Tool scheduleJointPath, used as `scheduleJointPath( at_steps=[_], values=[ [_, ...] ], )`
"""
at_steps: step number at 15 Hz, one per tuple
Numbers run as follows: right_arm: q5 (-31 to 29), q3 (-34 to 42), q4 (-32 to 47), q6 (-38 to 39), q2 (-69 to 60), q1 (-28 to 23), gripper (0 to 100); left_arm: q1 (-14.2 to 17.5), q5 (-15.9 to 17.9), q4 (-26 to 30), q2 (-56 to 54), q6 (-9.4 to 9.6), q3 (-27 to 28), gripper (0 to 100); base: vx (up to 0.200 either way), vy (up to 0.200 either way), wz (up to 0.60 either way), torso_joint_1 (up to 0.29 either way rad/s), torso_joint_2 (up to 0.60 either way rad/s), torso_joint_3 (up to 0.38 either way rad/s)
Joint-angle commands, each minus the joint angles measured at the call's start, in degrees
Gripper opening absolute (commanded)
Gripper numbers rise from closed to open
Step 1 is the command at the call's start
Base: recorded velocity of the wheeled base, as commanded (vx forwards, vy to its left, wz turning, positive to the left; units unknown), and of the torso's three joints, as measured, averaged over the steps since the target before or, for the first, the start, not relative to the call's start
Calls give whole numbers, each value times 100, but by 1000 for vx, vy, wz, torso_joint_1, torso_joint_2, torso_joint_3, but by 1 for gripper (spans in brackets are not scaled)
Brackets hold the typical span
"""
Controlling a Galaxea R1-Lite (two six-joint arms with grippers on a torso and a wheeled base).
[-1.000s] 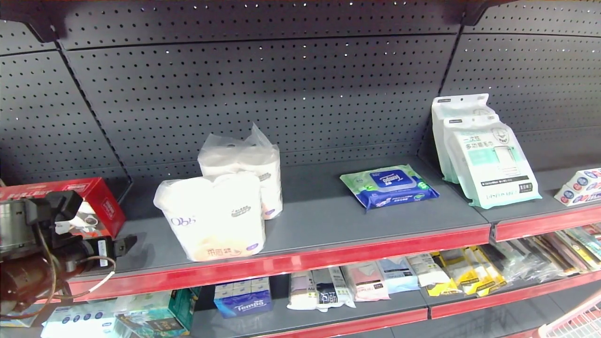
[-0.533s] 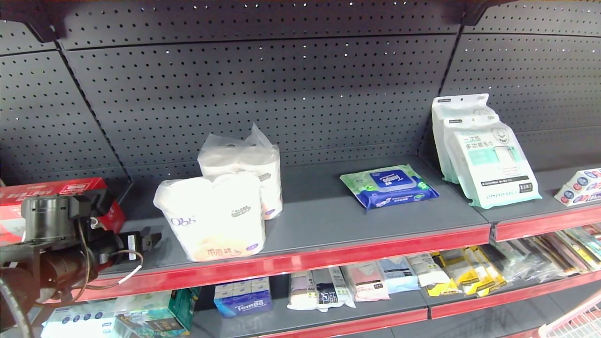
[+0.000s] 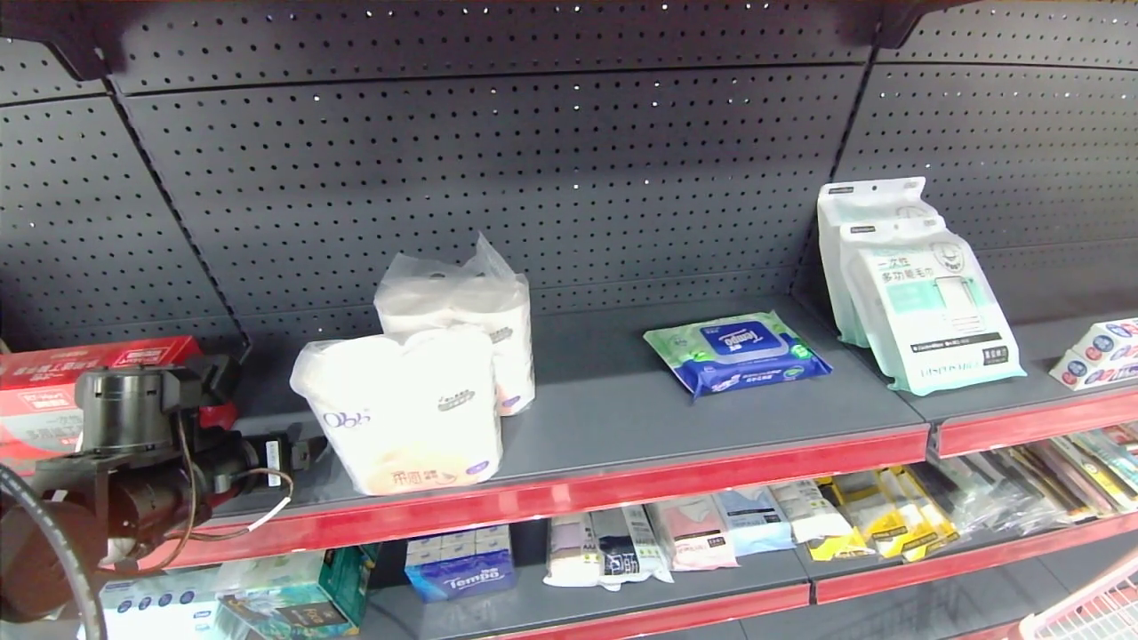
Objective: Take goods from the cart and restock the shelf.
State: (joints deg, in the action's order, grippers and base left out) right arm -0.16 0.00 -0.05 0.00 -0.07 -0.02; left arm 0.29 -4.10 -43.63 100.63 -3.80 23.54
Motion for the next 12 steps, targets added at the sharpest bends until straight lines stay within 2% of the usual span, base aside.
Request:
scheduleJointPath(
  at_steps=[1,12],
  values=[
    [-2,0,-4,0,7,-6,100,-20,5,-5,18,2,54,100,0,0,0,0,0,0],
    [-2,0,-4,0,7,2,100,-205,23,-23,141,-33,195,100,0,0,0,0,0,0]
  ],
)
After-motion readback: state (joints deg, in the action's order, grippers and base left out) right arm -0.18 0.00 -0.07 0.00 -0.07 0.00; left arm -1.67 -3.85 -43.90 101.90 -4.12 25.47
